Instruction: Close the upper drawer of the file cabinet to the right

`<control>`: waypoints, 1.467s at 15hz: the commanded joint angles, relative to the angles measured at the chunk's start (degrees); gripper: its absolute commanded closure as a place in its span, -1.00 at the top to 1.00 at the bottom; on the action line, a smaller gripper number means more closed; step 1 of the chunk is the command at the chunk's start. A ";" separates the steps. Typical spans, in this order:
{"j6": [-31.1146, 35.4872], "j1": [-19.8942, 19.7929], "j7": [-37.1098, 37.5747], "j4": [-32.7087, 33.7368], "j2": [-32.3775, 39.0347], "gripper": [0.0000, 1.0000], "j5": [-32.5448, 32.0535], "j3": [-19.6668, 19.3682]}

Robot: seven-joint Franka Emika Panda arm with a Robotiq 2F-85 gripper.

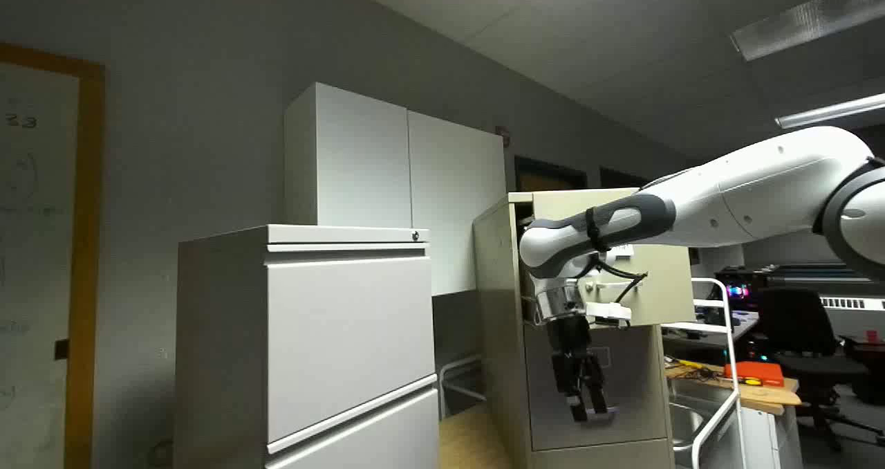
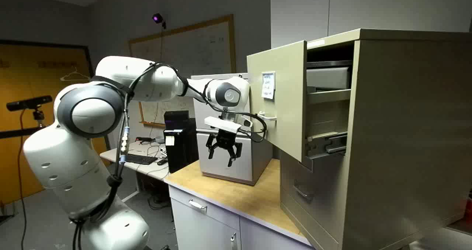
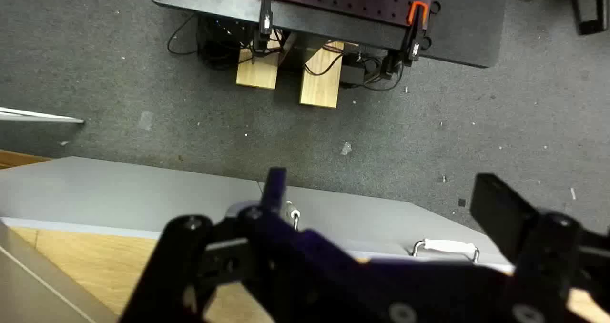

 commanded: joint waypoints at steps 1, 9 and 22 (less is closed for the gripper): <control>-0.08 -1.20 -0.24 0.13 0.10 1.00 0.21 1.06; 1.19 -1.46 1.79 0.16 0.27 1.00 -0.45 1.47; 20.65 -2.86 23.11 -3.94 -8.60 -0.91 -12.00 8.28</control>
